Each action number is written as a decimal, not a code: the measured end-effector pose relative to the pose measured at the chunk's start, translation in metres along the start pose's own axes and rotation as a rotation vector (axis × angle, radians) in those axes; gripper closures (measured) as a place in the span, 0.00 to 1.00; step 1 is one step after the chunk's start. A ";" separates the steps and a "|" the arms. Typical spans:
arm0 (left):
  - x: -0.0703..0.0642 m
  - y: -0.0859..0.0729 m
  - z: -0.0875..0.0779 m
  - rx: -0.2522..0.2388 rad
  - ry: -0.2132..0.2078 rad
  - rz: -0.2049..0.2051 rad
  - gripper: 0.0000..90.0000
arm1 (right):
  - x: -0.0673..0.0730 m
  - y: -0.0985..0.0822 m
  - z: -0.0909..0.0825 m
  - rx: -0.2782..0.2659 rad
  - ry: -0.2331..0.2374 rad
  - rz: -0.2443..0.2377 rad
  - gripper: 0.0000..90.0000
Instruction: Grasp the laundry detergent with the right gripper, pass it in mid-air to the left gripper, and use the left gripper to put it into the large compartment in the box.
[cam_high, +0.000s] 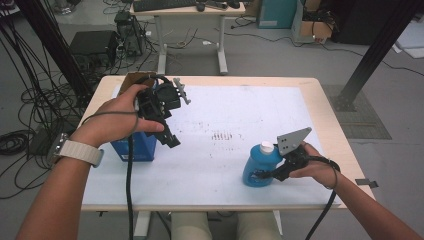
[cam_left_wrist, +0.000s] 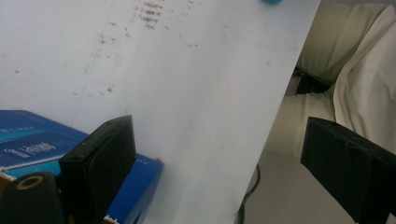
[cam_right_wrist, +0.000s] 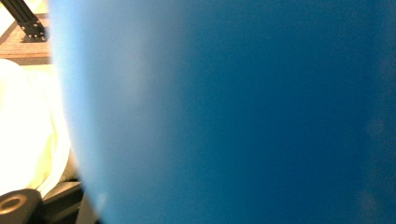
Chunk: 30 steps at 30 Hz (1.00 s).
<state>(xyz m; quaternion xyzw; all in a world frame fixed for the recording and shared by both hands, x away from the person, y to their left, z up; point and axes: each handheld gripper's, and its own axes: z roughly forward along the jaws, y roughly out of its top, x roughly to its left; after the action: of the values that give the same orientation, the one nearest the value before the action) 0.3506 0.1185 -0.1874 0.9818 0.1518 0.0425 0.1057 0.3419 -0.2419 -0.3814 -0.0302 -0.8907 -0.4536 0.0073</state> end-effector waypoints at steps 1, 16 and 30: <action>0.000 0.000 0.000 0.001 0.000 0.002 0.12 | 0.000 0.000 0.000 -0.001 0.000 -0.001 0.48; 0.000 0.000 -0.001 0.000 0.003 0.001 0.12 | 0.001 0.000 0.000 0.001 -0.002 0.023 0.48; 0.000 0.001 -0.001 0.000 -0.001 0.007 0.12 | 0.002 0.000 0.000 -0.001 -0.005 0.024 0.48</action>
<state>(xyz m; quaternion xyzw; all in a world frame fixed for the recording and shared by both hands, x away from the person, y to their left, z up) 0.3503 0.1176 -0.1864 0.9824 0.1481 0.0424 0.1058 0.3401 -0.2415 -0.3812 -0.0418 -0.8902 -0.4536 0.0105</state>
